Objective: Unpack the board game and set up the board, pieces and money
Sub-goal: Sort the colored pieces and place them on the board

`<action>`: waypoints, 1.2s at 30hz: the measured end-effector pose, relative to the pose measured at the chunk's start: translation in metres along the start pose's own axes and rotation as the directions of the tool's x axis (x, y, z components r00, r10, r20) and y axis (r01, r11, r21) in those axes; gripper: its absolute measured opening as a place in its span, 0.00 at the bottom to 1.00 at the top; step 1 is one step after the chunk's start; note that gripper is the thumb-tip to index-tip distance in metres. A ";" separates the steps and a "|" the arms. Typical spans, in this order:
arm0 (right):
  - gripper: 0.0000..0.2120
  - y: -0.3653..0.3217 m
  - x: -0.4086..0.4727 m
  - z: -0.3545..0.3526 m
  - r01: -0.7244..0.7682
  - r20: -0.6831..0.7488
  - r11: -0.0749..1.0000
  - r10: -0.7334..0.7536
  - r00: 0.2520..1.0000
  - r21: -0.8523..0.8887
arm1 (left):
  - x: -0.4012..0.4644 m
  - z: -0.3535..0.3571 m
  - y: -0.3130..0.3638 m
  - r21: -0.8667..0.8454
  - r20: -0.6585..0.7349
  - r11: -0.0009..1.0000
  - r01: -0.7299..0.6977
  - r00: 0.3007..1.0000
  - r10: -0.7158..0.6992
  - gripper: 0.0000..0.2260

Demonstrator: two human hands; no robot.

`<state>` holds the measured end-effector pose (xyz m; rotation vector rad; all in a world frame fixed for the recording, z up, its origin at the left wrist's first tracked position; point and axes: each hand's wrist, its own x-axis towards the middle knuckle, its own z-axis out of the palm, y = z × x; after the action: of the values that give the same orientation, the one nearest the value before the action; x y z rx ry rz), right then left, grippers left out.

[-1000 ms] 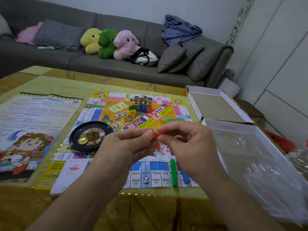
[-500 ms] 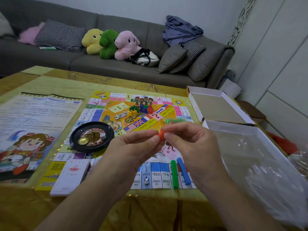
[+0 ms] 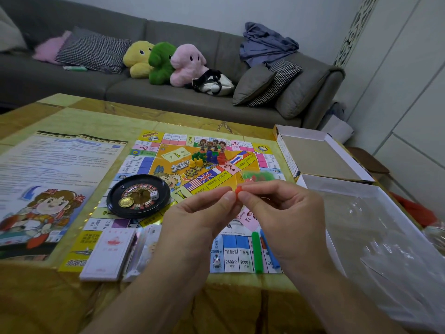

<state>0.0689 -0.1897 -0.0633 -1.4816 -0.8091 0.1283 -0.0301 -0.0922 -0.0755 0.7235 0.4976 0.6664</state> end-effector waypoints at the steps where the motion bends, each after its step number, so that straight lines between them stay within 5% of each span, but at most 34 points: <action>1: 0.09 -0.001 -0.001 0.000 0.002 -0.012 1.000 -0.002 1.000 -0.005 | 0.000 0.000 0.000 -0.002 -0.005 1.000 -0.005 1.000 0.005 0.16; 20: 0.06 0.001 -0.006 0.010 -0.073 -0.058 0.997 0.071 0.996 -0.030 | -0.003 0.001 -0.002 -0.092 -0.075 0.996 -0.012 0.997 0.005 0.17; 36: 0.05 -0.001 -0.006 0.001 -0.105 0.015 0.993 0.104 0.994 0.055 | 0.000 -0.007 0.007 0.275 0.014 0.945 -0.175 0.984 0.178 0.10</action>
<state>0.0633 -0.1920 -0.0649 -1.4716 -0.7322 0.2373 -0.0367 -0.0857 -0.0750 1.0370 0.5456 0.7778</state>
